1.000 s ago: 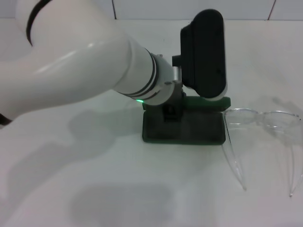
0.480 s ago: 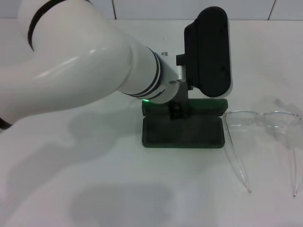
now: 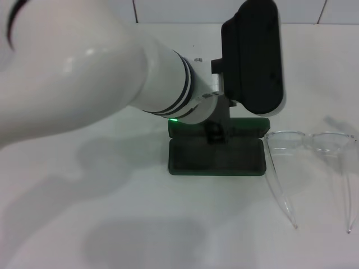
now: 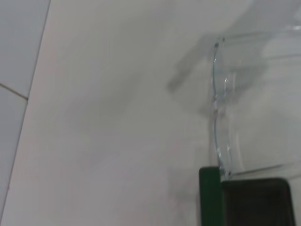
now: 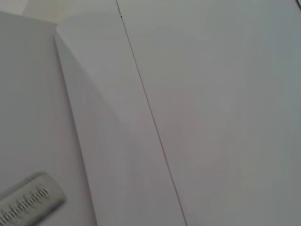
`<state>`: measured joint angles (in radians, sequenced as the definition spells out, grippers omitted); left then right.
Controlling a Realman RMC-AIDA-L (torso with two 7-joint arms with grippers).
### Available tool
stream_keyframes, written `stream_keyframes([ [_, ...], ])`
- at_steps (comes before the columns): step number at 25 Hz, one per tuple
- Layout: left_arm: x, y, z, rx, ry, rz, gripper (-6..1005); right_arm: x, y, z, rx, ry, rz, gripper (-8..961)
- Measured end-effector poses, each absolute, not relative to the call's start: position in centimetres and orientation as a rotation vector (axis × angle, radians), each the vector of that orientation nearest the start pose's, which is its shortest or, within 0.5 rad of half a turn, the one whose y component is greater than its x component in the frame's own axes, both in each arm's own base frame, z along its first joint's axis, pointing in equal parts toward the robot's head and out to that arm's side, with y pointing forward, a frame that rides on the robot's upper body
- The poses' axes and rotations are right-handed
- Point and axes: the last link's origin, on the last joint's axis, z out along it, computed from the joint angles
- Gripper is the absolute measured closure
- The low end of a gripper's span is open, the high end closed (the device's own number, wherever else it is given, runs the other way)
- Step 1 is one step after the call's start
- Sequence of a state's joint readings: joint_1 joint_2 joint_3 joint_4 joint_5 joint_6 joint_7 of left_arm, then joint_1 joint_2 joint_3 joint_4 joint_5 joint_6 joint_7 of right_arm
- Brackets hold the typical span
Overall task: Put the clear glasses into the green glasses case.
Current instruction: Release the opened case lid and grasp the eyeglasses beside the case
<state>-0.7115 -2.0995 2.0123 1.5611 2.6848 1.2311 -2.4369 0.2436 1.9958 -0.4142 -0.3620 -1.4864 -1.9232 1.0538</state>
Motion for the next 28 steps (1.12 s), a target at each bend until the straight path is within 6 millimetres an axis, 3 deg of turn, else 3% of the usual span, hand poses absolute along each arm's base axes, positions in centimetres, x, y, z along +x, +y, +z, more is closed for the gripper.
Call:
stream_keyframes([
  [2,-4.7,31.3,-8.9,-2.711,0.357,0.457,558,32.3,23.7,8.2,-2.005,0.480,1.353,261],
  [7,-1.5,30.1,-5.5,-2.757,0.283,0.139,561,34.0,25.2,8.6,-2.082,0.537,1.142,261],
  [12,-1.0,29.7,0.0,-2.752,0.153,-0.257,564,34.3,25.0,9.5,-2.243,0.525,1.015,261],
  [17,-3.4,29.4,6.7,-2.692,-0.001,-0.710,567,34.1,24.8,11.7,-2.393,0.530,0.828,262],
  [21,-6.4,29.5,11.1,-2.646,-0.121,-0.994,581,32.9,26.0,13.3,-2.504,0.552,0.674,262],
  [26,-11.7,29.7,13.1,-2.613,-0.273,-1.270,612,30.3,28.8,14.4,-2.624,0.538,0.490,314],
  [27,-13.0,29.9,13.0,-2.599,-0.308,-1.303,618,28.1,31.2,14.6,-2.703,0.554,0.351,332],
  [28,-13.7,30.1,12.7,-2.592,-0.332,-1.318,625,27.7,31.6,14.7,-2.717,0.555,0.324,349],
])
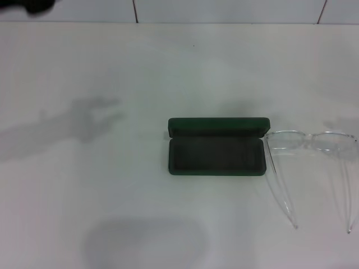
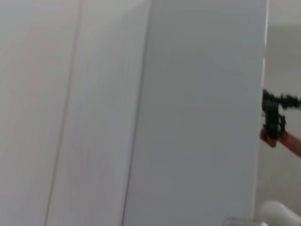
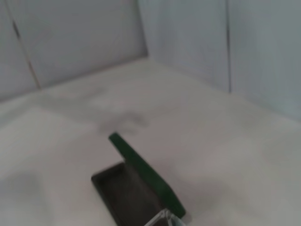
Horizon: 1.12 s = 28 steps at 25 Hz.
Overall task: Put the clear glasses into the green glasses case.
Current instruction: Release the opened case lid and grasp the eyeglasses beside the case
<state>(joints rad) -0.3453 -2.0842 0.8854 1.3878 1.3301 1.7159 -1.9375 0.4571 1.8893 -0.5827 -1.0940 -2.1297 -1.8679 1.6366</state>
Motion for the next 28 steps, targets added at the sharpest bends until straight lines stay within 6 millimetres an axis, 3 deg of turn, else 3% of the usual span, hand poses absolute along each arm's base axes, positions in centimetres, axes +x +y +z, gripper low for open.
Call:
stream_keyframes([
  [4,-17.7,30.3,10.8,-2.565,-0.417,-1.382,636,24.1,34.7,14.3,-2.805,0.585,0.101,362],
  [9,-19.5,30.0,9.7,-2.545,-0.423,-1.415,636,20.8,37.2,13.0,-2.859,0.595,-0.098,361],
  [19,-21.9,29.5,7.8,-2.480,-0.483,-1.446,641,17.6,38.6,6.3,-2.912,0.483,-0.495,374],
  [28,-22.6,29.2,6.8,-2.476,-0.505,-1.448,646,16.8,39.2,3.0,-2.886,0.352,-0.580,387],
])
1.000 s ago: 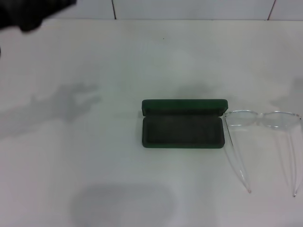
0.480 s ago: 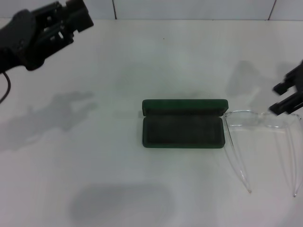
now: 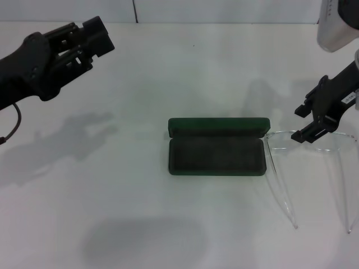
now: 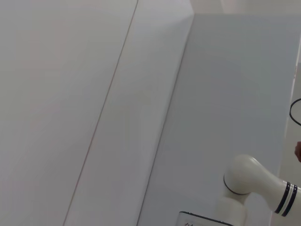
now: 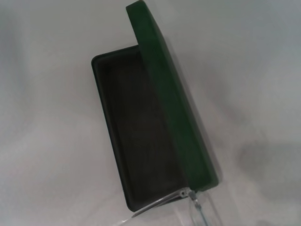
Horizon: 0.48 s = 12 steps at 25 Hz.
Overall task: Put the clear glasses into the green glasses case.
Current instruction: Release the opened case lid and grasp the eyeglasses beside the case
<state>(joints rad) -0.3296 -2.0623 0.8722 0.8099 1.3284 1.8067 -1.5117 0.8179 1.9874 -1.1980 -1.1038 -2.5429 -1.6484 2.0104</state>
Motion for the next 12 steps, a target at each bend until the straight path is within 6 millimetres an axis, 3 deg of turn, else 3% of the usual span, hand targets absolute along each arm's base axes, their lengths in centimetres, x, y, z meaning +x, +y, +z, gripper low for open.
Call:
stream_keyframes([
  [12,-23.0,29.1,6.2,-2.460,-0.527,-1.461,653,19.1,38.5,1.6,-2.876,0.417,-0.716,404],
])
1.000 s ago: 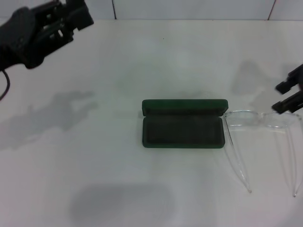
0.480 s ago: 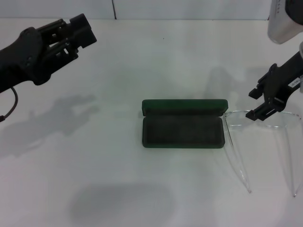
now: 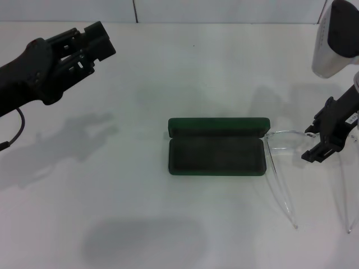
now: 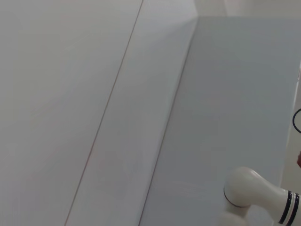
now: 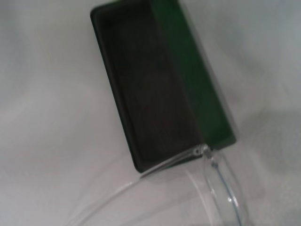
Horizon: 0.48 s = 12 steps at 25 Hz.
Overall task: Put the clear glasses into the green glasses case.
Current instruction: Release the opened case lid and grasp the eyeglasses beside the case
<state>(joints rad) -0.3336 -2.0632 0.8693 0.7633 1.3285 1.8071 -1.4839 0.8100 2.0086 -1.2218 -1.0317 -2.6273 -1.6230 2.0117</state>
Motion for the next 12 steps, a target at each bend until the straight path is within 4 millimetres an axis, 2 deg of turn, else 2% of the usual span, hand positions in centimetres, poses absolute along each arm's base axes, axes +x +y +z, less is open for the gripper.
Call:
stream_keyframes([
  [12,-23.19,29.05,5.97,-2.451,-0.545,-1.473,660,19.59,38.45,1.35,-2.867,0.437,-0.717,422],
])
